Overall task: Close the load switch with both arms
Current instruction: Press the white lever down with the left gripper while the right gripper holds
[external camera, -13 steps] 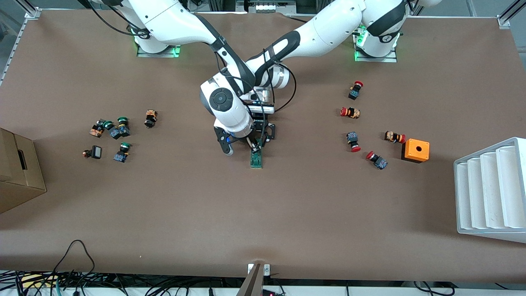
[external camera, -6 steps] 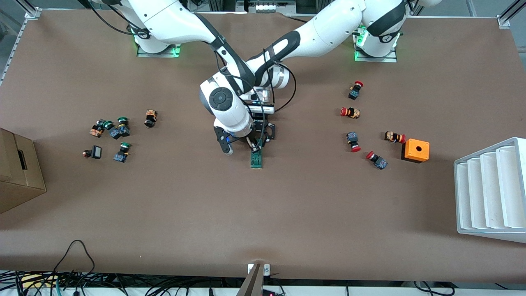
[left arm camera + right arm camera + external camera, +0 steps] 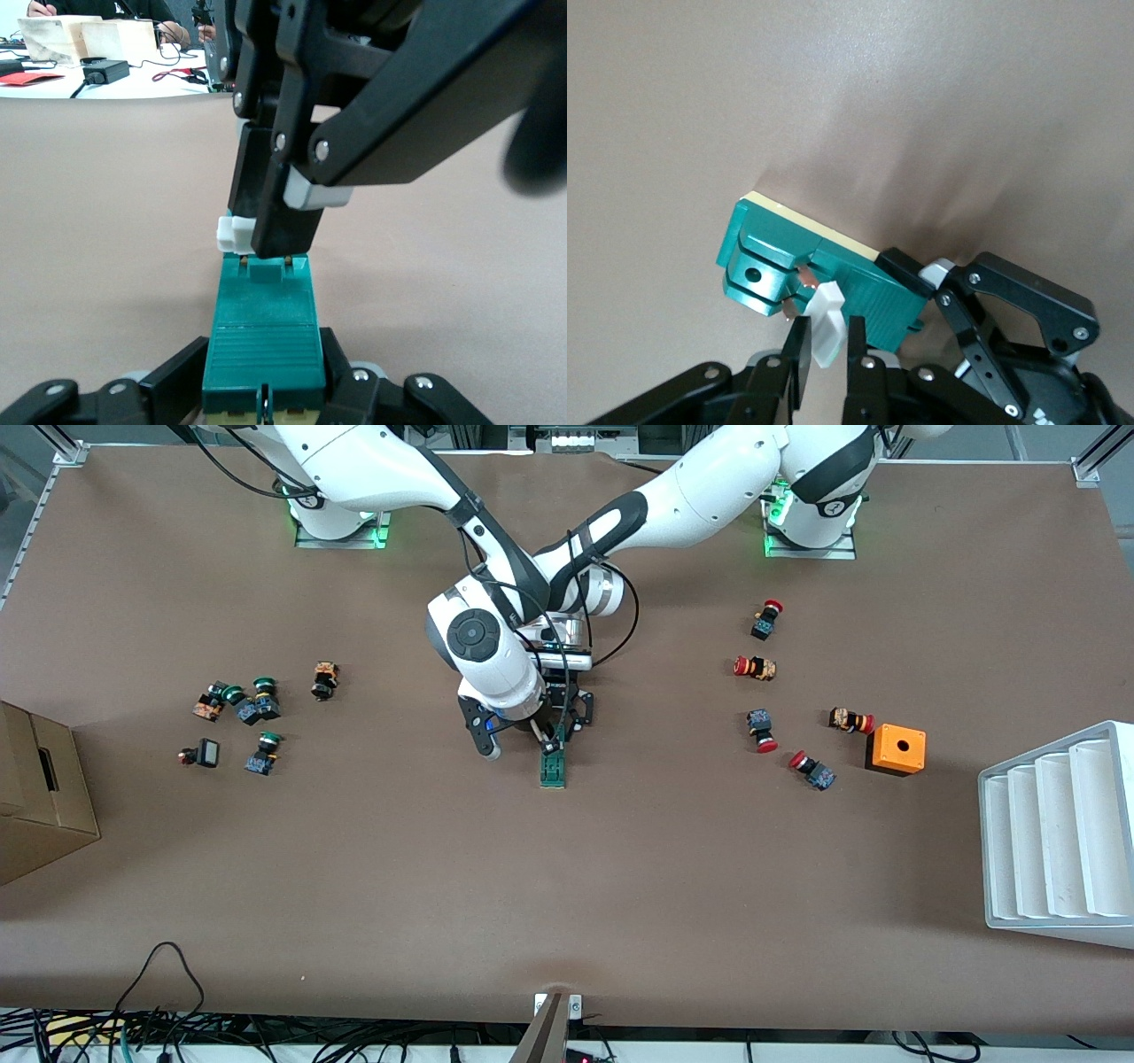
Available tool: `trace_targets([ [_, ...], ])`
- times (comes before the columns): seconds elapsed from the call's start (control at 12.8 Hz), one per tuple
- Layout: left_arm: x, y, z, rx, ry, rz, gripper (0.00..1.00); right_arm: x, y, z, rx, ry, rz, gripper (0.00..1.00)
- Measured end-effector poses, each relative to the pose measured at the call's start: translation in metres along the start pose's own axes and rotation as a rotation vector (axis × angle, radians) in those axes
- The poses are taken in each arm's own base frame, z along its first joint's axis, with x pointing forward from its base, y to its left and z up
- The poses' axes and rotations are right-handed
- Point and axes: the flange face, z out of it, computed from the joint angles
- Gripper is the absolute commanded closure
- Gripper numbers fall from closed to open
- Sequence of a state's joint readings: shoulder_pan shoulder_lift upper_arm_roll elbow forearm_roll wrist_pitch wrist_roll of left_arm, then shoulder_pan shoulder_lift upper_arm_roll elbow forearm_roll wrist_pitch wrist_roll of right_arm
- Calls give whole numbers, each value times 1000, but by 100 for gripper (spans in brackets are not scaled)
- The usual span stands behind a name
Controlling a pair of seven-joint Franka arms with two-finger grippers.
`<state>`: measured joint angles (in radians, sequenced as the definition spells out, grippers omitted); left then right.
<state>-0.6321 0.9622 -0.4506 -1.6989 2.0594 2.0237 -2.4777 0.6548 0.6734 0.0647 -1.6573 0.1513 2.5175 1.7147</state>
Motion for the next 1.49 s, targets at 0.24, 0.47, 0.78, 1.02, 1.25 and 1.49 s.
trace_targets([
  [0.24,0,0,0,0,0,-1,71,0,0,-1,-1,0,0,82],
  [0.47,0,0,0,0,0,-1,71,2,-5,-6,9,-2,5,82],
  [0.78,0,0,0,0,0,-2,71,9,-18,-12,35,-6,16,83],
  [1.02,0,0,0,0,0,-2,71,11,-21,-13,40,-7,20,83],
  [1.25,0,0,0,0,0,-2,71,14,-24,-13,46,-8,27,83],
  [1.49,0,0,0,0,0,-2,71,16,-28,-13,53,-9,35,82],
])
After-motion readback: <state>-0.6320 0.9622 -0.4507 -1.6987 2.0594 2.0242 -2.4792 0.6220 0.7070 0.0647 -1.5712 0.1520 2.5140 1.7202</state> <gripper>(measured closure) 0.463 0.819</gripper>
